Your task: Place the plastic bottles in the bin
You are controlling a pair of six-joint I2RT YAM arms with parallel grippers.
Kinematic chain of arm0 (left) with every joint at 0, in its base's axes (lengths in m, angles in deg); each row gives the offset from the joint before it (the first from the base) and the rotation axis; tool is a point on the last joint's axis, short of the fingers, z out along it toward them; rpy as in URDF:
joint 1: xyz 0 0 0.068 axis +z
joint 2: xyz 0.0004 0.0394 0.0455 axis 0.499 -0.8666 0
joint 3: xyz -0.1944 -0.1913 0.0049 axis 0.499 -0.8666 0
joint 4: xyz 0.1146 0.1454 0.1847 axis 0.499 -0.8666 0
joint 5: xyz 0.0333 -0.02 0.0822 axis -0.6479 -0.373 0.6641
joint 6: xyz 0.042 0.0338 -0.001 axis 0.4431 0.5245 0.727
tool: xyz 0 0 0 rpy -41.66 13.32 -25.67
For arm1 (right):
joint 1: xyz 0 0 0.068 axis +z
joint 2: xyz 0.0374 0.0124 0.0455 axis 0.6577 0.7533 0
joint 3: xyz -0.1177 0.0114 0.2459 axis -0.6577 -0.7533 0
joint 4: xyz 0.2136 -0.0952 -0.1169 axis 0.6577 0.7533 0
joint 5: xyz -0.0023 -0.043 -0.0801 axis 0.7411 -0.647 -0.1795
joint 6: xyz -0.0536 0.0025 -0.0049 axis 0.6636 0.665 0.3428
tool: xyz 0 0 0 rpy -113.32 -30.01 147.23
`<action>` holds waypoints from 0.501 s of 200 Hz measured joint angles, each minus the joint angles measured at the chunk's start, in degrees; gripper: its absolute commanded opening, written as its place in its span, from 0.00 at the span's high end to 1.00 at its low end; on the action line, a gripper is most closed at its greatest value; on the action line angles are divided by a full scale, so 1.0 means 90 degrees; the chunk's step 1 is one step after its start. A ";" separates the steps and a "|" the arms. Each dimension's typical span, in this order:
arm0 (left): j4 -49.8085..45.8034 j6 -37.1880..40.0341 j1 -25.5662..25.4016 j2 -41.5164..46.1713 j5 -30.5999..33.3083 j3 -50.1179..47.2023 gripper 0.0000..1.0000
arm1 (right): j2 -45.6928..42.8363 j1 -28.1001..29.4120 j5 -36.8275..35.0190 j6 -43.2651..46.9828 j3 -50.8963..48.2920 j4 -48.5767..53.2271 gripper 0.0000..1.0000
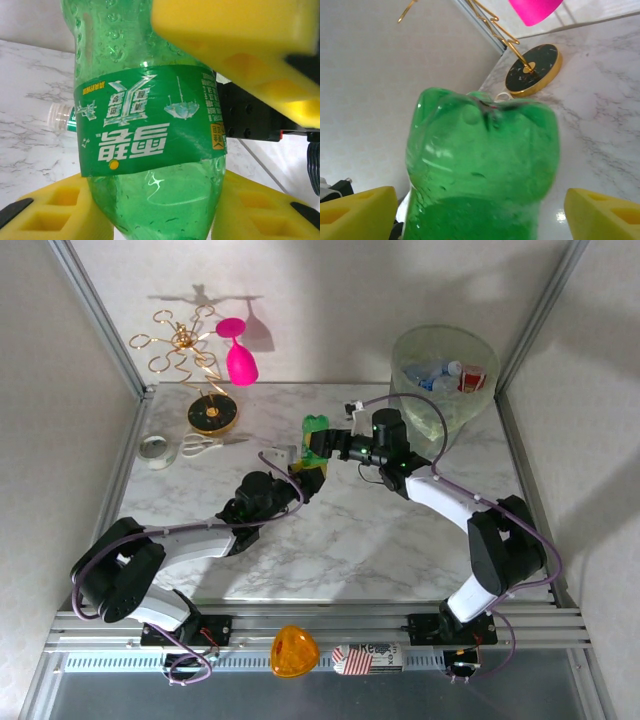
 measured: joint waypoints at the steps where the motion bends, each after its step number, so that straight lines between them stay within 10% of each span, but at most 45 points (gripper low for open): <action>1: 0.0000 0.0000 -0.0002 0.0000 0.0000 0.0000 0.64 | 0.0000 0.0000 0.0007 0.0019 0.0007 0.0000 0.27; 41: -0.0017 0.0097 -0.0058 0.0000 -0.0015 0.0000 0.58 | 0.0022 0.0017 0.0051 0.0029 0.0049 -0.0007 0.40; 100: -0.0121 0.0136 -0.0141 0.0097 0.0155 0.0000 0.05 | 0.0022 0.0017 -0.0027 0.0134 0.0053 0.0100 0.47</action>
